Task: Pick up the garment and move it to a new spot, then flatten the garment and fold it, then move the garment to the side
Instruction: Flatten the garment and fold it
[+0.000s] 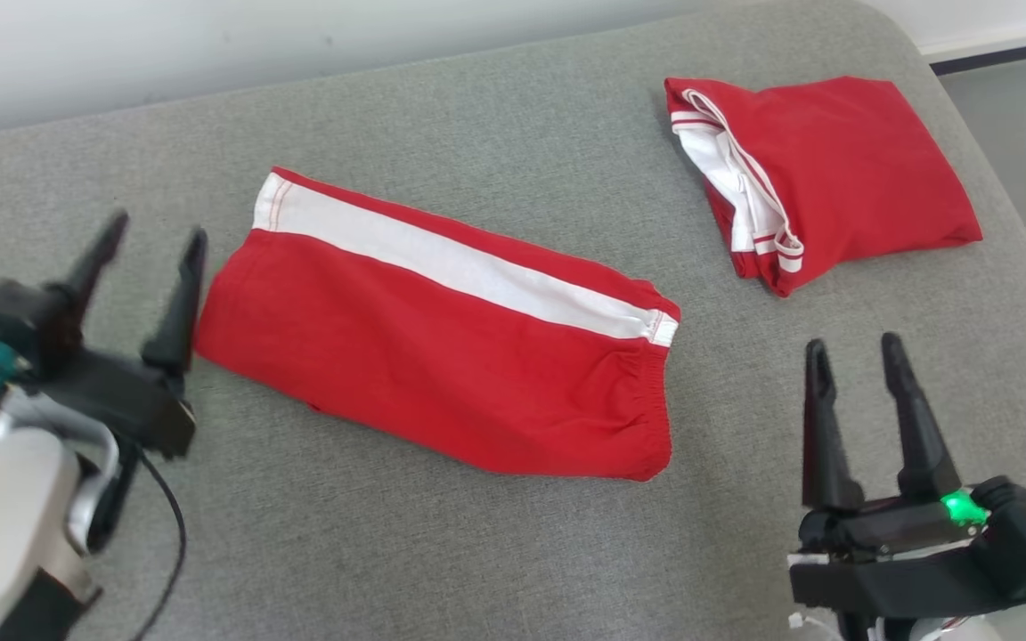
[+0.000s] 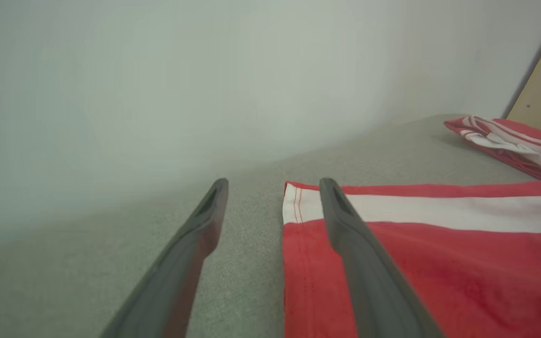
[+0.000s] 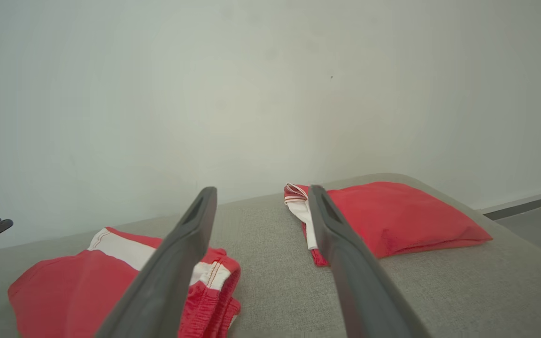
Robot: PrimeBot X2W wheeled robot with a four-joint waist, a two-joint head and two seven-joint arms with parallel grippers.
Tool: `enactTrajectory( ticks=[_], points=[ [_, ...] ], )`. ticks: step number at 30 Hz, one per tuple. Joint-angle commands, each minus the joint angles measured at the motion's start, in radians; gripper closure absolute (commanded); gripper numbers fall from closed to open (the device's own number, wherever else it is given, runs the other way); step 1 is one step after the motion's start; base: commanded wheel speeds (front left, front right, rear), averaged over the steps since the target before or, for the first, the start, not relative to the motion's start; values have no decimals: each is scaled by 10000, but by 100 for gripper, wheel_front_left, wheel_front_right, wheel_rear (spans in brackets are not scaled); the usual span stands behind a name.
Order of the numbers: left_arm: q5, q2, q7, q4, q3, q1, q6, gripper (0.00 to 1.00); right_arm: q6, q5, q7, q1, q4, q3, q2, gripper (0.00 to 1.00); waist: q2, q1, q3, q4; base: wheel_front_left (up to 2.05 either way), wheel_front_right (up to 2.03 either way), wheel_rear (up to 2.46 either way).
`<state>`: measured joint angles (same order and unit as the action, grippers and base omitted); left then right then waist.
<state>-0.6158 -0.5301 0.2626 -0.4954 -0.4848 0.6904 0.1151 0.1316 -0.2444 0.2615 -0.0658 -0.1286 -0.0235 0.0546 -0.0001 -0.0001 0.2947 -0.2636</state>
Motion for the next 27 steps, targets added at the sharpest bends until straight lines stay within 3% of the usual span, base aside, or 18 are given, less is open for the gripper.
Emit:
enactTrajectory(
  ticks=[1,5,12,16,25,26,27],
  points=[
    [26,80,27,-227,-129,-229,89,0,-25,103,39,71,13,-67,-37,0,1,1,36,-60,0,0,0],
    [-159,166,29,-925,-622,-11,160,0,-25,65,40,79,-39,-206,-50,0,1,1,106,-215,0,0,0],
    [-1133,-158,-332,-1754,-2093,578,152,0,-27,-54,41,4,-142,-227,-56,0,1,1,200,-425,0,0,0],
    [-2141,-515,-1310,-2031,-3350,986,153,0,-25,-64,40,35,-87,-281,-56,0,1,1,217,-519,0,0,0],
    [-4015,-1035,-3095,-1888,-4834,1551,145,0,-25,-28,40,-180,113,-502,-58,0,1,1,180,-667,0,0,0],
    [-4153,-1107,-3212,-1827,-4966,1619,145,18,-27,-20,40,-212,132,-539,-58,0,1,1,180,-694,0,0,0],
    [-4248,-1178,-3292,-1798,-5073,1685,146,71,-25,-21,40,-253,147,-567,-58,0,1,1,184,-714,0,0,0]
  ],
)
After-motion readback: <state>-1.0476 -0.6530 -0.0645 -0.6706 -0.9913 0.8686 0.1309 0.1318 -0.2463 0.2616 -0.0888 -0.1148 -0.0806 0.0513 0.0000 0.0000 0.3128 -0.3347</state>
